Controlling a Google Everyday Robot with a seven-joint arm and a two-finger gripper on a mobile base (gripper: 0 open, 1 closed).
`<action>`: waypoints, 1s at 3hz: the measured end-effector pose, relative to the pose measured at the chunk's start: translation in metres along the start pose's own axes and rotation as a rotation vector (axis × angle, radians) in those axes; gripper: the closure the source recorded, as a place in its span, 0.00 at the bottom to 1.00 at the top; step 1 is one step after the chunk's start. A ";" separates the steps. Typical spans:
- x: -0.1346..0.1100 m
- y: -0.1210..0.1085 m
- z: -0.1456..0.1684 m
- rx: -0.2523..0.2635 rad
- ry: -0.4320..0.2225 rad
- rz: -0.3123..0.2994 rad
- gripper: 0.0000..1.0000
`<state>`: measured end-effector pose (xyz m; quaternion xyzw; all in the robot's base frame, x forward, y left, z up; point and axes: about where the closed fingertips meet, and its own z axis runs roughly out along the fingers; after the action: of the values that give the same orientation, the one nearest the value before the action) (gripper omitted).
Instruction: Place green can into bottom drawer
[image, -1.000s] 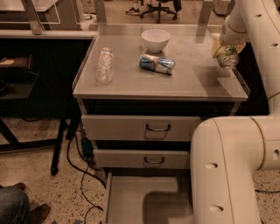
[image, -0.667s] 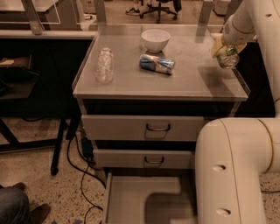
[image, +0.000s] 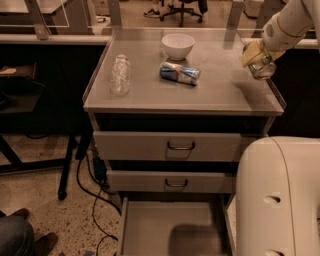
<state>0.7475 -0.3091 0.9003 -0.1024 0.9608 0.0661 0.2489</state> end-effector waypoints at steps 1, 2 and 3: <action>0.000 0.000 0.000 0.000 0.000 0.000 1.00; -0.006 0.013 -0.004 -0.025 -0.011 -0.035 1.00; -0.007 0.040 -0.016 -0.094 -0.010 -0.073 1.00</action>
Offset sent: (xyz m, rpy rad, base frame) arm -0.0236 0.0341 0.0166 0.0137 -0.0238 0.0992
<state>0.7373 -0.2716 0.9209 -0.1485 0.9510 0.1024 0.2510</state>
